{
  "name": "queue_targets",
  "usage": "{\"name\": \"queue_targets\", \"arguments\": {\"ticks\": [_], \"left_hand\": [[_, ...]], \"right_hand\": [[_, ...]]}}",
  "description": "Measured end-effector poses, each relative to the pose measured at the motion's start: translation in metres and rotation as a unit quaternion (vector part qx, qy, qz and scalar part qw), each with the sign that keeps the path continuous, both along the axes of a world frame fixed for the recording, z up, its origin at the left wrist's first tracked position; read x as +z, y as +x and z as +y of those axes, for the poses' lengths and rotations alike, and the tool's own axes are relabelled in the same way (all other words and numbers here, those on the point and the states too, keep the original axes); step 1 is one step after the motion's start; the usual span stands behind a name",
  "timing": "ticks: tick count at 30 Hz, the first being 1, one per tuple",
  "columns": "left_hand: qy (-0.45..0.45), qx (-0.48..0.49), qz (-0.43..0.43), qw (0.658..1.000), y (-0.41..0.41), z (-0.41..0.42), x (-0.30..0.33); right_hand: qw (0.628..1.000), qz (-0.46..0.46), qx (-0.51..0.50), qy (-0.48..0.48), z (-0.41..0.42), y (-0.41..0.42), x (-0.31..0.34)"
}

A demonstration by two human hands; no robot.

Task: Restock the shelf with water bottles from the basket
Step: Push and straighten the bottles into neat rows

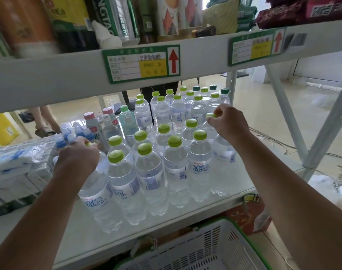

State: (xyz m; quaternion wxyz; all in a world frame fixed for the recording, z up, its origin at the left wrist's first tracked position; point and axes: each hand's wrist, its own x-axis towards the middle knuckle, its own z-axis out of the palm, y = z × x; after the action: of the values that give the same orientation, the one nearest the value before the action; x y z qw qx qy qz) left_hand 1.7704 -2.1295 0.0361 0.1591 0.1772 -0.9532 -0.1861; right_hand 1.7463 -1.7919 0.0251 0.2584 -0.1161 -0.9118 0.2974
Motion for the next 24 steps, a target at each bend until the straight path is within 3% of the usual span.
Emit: {"name": "queue_targets", "arguments": {"ticks": [16,21,24], "left_hand": [[0.002,0.005,0.001,1.000,-0.005,-0.002,-0.003],[-0.006,0.000,-0.004,1.000,-0.003,-0.002,-0.002],[-0.017,0.009,-0.006,1.000,-0.003,0.001,-0.001]], "right_hand": [[0.999,0.011,-0.009,0.034,-0.009,0.008,0.005],[0.994,-0.091,0.040,-0.043,0.006,0.021,0.032],[0.975,-0.221,0.024,0.004,0.017,0.036,0.049]]}}
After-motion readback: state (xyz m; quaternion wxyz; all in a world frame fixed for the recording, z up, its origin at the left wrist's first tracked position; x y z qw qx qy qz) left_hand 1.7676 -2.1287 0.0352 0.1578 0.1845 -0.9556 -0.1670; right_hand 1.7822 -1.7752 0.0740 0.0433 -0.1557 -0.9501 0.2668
